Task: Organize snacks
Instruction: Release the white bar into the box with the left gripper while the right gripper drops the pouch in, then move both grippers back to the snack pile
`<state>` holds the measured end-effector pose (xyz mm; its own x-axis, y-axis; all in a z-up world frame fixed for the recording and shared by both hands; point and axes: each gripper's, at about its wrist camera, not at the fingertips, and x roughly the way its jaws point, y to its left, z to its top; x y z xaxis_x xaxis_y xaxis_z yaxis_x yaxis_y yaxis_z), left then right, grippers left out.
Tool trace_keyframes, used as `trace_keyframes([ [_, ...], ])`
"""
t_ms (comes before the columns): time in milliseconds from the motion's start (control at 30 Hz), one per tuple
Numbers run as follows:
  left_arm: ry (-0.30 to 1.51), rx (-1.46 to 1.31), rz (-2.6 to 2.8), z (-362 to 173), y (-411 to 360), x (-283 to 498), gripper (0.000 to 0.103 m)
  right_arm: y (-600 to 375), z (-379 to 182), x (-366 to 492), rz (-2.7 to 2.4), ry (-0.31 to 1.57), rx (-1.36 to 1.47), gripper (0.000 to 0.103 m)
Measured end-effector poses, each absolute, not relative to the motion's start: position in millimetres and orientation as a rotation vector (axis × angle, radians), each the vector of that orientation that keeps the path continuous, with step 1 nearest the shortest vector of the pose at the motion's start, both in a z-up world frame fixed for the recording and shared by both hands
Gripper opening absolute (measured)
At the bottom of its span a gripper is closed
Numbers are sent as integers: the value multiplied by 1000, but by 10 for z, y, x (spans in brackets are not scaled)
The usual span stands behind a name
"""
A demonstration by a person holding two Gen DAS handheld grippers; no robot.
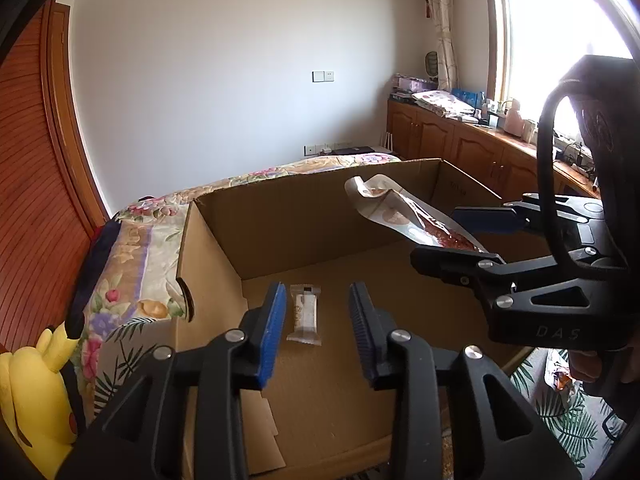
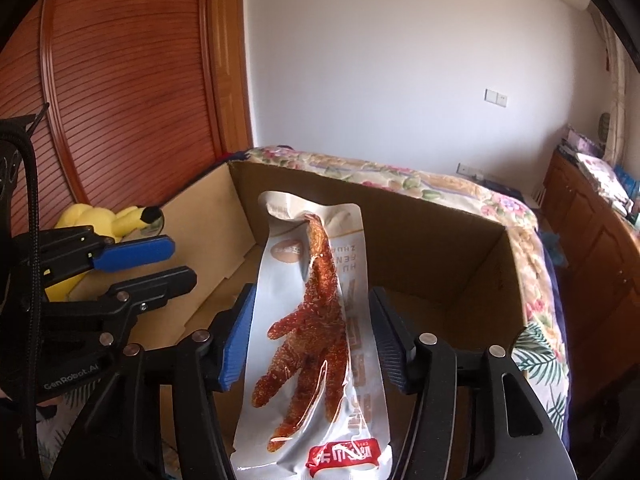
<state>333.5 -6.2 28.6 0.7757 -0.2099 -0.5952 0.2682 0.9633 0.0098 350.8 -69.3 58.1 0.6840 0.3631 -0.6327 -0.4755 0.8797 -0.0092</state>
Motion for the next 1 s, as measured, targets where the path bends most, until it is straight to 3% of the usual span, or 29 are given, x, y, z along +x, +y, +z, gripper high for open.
trace_keyframes([
  [167, 624, 93, -267, 301, -45, 3232, 41, -725, 559, 3496, 474, 685, -167, 62],
  [300, 625, 82, -276, 315, -30, 3118, 44, -734, 578, 3477, 462, 684, -165, 70],
  [700, 592, 98, -302, 440, 95, 2514, 49, -1033, 792, 2746, 515, 625, -92, 70],
  [1000, 623, 81, -313, 230, 217, 1999, 54, -1343, 600, 2039, 504, 635, -71, 70],
])
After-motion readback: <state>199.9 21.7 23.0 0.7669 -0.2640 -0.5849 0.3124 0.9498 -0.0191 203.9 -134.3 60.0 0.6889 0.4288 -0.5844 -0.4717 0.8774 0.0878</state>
